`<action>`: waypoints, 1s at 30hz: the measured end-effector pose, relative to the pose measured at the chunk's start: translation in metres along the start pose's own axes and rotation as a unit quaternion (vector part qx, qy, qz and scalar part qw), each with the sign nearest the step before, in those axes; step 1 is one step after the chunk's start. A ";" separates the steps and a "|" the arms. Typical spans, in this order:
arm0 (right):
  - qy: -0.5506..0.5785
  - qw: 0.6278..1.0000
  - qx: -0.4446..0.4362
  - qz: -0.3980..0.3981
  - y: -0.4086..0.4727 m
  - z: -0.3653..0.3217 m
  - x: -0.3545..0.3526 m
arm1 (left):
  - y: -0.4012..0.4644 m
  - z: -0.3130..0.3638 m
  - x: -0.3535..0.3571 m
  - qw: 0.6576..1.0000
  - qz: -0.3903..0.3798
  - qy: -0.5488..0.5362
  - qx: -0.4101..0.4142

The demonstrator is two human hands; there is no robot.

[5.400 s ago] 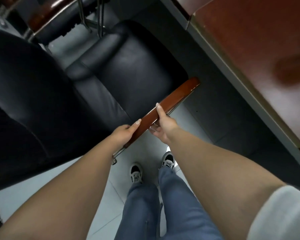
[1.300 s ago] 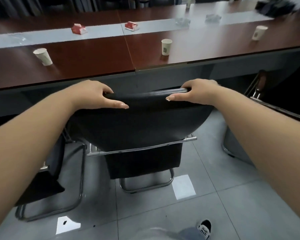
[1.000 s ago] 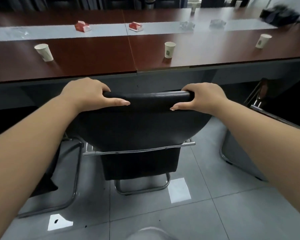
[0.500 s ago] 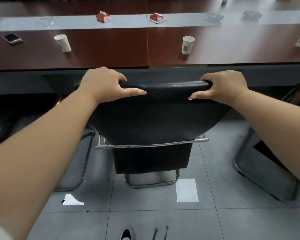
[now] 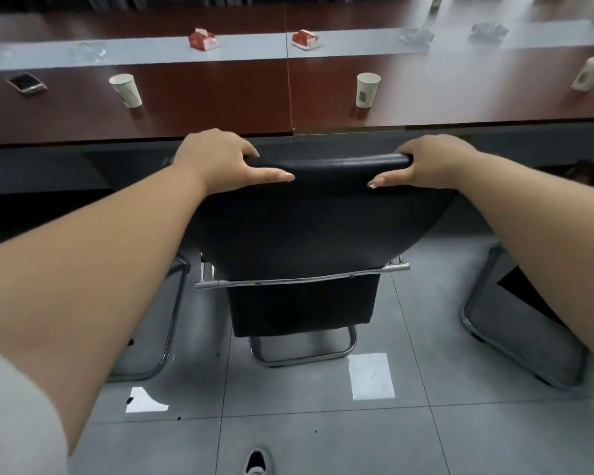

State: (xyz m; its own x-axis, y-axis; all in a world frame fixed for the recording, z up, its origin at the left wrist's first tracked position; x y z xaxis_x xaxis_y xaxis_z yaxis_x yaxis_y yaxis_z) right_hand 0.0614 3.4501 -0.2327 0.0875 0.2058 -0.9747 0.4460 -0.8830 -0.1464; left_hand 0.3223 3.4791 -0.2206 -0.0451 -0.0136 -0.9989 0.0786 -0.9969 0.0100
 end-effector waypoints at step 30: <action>-0.126 0.990 -0.045 0.051 0.019 0.037 -0.009 | 0.020 0.026 0.009 0.993 0.115 -0.025 -0.017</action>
State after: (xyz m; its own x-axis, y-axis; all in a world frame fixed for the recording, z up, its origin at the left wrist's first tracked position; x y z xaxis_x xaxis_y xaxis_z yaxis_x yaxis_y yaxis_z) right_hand 0.0366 3.4157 -0.2324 -0.0838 -0.0034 -0.9965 0.5245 -0.8504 -0.0413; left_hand 0.2980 3.4570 -0.2281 -0.0723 -0.2451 -0.9668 0.1264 -0.9638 0.2349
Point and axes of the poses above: each hand's wrist, its own y-axis towards the middle knuckle, its own x-axis out of the palm, z = x × y, the point moved 4 cm from there along y, towards the middle knuckle, and after that the axes turned 13 degrees about -x, right-handed, at the moved point
